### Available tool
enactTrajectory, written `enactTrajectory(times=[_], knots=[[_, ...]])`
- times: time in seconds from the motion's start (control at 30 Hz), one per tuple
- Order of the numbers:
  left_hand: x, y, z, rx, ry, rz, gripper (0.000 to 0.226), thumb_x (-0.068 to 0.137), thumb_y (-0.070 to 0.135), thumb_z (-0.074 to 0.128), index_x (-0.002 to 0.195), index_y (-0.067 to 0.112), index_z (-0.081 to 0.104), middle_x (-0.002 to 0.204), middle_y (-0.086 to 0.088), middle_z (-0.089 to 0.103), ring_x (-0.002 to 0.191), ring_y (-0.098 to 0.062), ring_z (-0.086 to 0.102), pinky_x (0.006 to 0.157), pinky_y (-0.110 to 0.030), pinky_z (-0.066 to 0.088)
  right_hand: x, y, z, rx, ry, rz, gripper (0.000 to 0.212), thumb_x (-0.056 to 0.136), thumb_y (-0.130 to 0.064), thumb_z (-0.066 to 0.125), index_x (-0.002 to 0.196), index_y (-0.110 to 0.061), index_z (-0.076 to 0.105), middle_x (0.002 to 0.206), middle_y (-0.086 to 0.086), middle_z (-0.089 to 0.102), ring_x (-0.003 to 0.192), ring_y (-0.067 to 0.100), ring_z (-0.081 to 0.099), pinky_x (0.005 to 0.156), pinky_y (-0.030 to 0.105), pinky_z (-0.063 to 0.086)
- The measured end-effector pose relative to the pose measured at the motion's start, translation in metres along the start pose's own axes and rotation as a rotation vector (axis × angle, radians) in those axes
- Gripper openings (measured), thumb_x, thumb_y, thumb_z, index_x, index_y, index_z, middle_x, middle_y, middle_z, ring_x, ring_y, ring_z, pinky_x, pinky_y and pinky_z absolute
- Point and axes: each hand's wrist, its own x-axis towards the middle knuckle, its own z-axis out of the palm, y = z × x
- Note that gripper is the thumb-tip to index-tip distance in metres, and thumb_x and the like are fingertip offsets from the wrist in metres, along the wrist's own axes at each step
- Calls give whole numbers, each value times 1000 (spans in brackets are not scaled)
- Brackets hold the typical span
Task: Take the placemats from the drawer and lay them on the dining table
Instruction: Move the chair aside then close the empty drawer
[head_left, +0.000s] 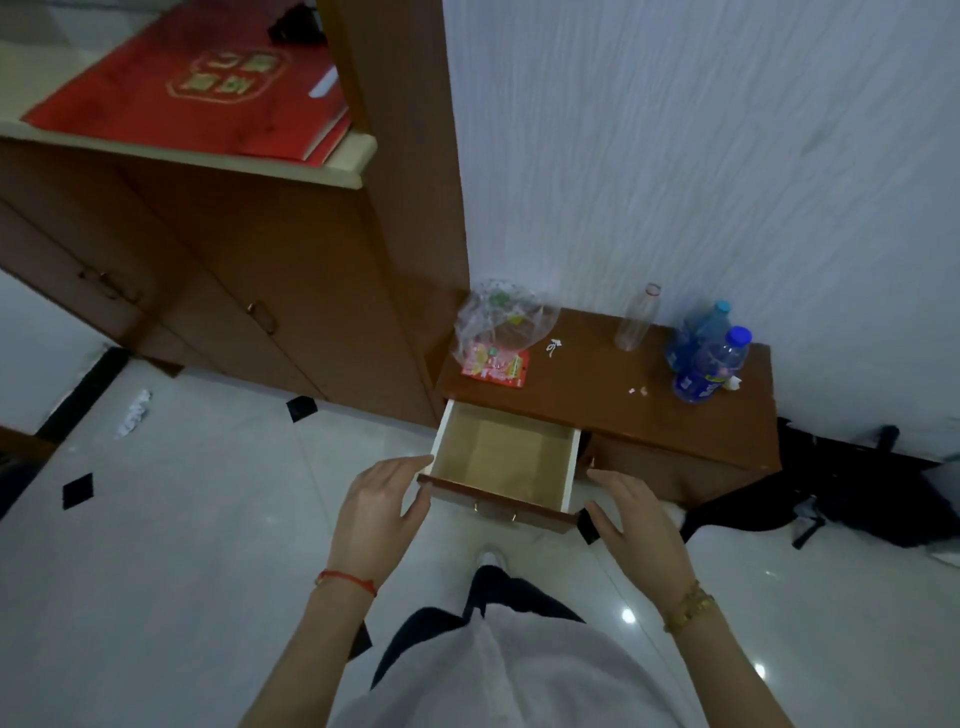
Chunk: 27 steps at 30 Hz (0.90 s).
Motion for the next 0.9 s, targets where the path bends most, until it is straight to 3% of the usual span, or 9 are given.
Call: enactTrajectory(times=[0.1, 0.23, 0.4, 0.53, 0.67, 0.8, 0.9], knots=[[29, -23, 14, 9, -26, 22, 30, 88, 22, 55, 115, 13, 67, 106, 1, 70, 95, -14, 64, 84, -38, 54, 26, 4, 15, -21, -3, 70, 36, 93, -19, 62, 129, -11, 58, 123, 3, 62, 116, 19, 55, 100, 24, 39], [54, -50, 30, -1, -66, 50, 30, 85, 15, 62, 115, 14, 67, 104, 3, 69, 94, -13, 63, 85, -36, 52, 49, 7, 35, -21, 3, 89, 35, 93, -17, 63, 127, -11, 59, 121, 4, 63, 114, 19, 56, 99, 30, 44], [60, -89, 69, 2, -140, 110, 31, 89, 27, 51, 112, 15, 67, 103, 3, 69, 92, -11, 61, 89, -29, 48, 54, 23, 85, -42, 43, 147, 33, 93, -20, 62, 123, -9, 61, 117, 4, 64, 108, 20, 58, 95, 27, 45], [46, -134, 126, 0, -186, 141, 32, 90, 31, 51, 113, 15, 67, 106, 4, 68, 99, -11, 60, 93, -24, 42, 45, 47, 149, -54, 63, 141, 28, 91, -17, 65, 117, -8, 63, 109, 4, 65, 97, 19, 60, 89, 28, 49], [23, -186, 202, 15, -210, 168, 34, 90, 35, 51, 113, 14, 66, 108, 3, 68, 102, -14, 59, 96, -28, 42, 40, 96, 232, -83, 65, 144, 34, 93, -23, 62, 124, -9, 60, 123, 4, 62, 115, 19, 55, 101, 34, 46], [6, -234, 276, 14, -202, 214, 35, 90, 35, 51, 113, 13, 66, 108, 1, 68, 103, -15, 58, 96, -24, 38, 41, 146, 308, -98, 69, 123, 37, 92, -25, 62, 125, -8, 59, 126, 4, 61, 118, 20, 54, 101, 40, 46], [-1, -267, 325, 16, -169, 262, 33, 89, 33, 56, 115, 13, 64, 109, 1, 67, 104, -17, 59, 96, -26, 40, 45, 180, 351, -112, 93, 101, 40, 93, -32, 58, 126, -9, 59, 126, 3, 60, 118, 21, 55, 103, 36, 44]])
